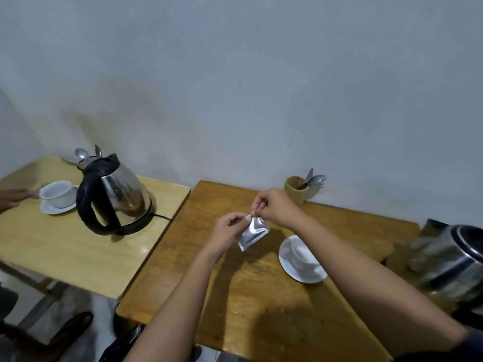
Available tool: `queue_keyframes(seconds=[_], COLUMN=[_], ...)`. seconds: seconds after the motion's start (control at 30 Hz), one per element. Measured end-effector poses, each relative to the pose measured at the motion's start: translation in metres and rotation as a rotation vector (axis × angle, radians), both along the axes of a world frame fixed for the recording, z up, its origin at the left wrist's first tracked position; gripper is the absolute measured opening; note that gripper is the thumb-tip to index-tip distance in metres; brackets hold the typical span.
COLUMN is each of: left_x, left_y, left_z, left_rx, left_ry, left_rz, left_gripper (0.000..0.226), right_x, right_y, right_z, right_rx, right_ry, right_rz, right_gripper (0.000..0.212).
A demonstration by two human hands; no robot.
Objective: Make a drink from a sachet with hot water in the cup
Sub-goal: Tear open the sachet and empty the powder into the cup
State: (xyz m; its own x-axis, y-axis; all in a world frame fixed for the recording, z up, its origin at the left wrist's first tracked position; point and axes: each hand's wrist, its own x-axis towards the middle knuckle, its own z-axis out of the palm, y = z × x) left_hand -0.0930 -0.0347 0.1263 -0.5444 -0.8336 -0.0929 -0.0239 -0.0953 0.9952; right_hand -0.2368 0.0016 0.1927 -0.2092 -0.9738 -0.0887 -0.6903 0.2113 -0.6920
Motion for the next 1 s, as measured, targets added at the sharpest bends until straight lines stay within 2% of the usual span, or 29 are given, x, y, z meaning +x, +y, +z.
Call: queue_keyframes(seconds=[0.1, 0.43, 0.53, 0.9, 1.0], left_x=[-0.02, -0.043, -0.043, -0.03, -0.026], left_y=[0.007, 0.014, 0.015, 0.0, -0.005], left_z=[0.011, 0.024, 0.025, 0.034, 0.028], left_rx=[-0.019, 0.0, 0.021, 0.061, 0.066], left_ry=[0.023, 0.041, 0.026, 0.05, 0.036], left_rz=[-0.006, 0.002, 0.017, 0.078, 0.153], left_gripper=[0.014, 0.017, 0.019, 0.025, 0.031], right_x=[-0.012, -0.029, -0.026, -0.001, 0.01], right_y=[0.013, 0.025, 0.024, 0.015, 0.016], right_z=[0.01, 0.021, 0.023, 0.012, 0.011], right_rx=[-0.042, -0.089, -0.084, -0.217, -0.239], right_ry=[-0.008, 0.004, 0.022, 0.151, 0.222], right_rz=[-0.061, -0.164, -0.18, -0.021, 0.129], right_gripper=[0.026, 0.003, 0.006, 0.013, 0.017])
